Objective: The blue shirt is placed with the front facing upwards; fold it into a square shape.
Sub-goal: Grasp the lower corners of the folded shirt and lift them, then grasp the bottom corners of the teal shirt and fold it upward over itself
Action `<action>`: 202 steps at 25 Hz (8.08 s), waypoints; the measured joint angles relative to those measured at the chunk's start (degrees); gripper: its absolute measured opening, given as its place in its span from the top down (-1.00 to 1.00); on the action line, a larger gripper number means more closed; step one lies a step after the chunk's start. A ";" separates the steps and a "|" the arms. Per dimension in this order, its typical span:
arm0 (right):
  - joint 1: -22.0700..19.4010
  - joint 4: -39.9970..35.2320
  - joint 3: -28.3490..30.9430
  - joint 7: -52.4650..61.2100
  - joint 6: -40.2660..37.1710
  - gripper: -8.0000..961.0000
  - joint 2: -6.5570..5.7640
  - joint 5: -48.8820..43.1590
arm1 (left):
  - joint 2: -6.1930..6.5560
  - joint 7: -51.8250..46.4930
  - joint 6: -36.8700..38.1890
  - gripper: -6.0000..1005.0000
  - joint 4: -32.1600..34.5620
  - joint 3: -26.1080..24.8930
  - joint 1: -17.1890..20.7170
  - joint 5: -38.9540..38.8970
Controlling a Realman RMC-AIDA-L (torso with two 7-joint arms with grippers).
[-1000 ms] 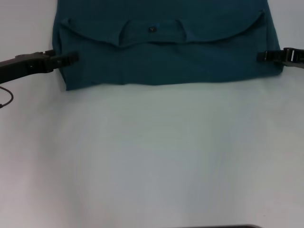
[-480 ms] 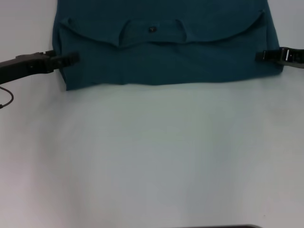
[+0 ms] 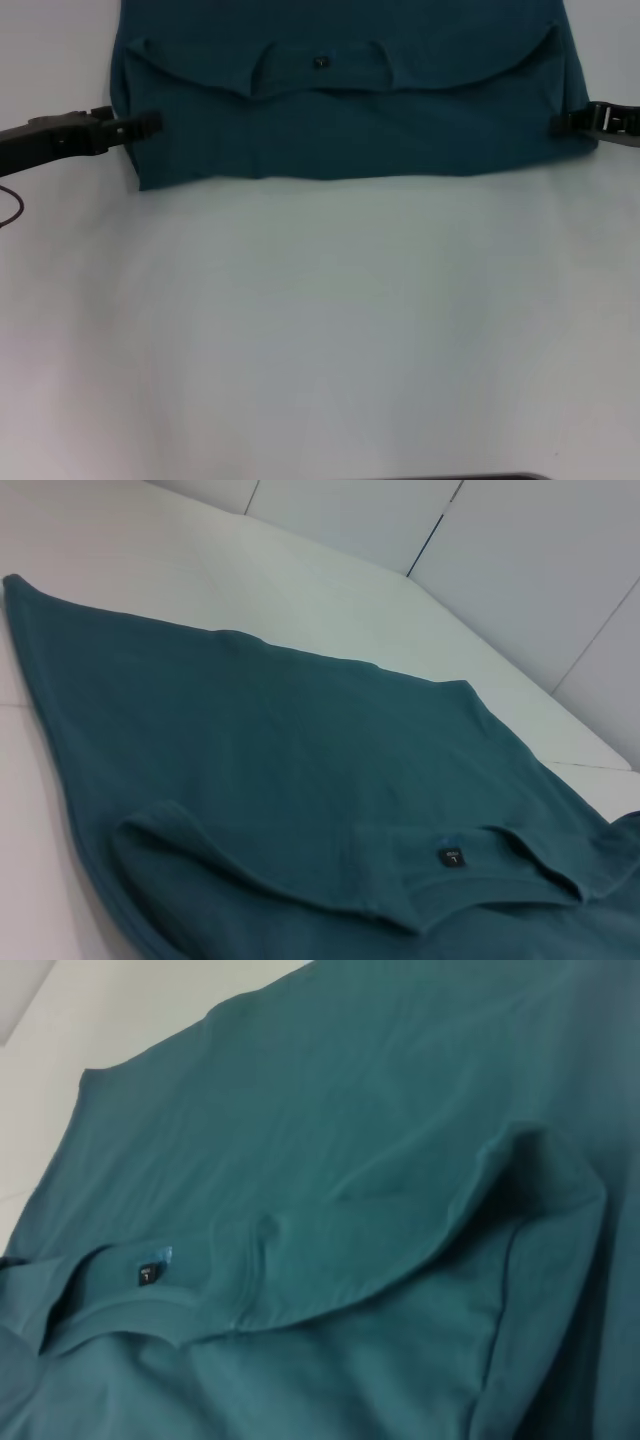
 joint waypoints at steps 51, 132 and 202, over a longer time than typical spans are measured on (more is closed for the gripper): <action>0.05 0.14 -0.18 -0.69 1.06 0.91 -0.02 0.05 | -0.69 -0.52 -2.00 -0.76 3.67 4.26 -2.80 6.16; -18.50 -7.08 6.54 -15.82 -24.13 0.91 0.66 3.94 | 1.97 -3.17 23.15 0.98 -8.01 4.18 7.95 8.50; -27.29 -7.14 14.26 -27.86 -38.56 0.91 -1.61 -3.33 | 2.23 4.79 37.66 0.97 -5.56 0.08 15.35 16.06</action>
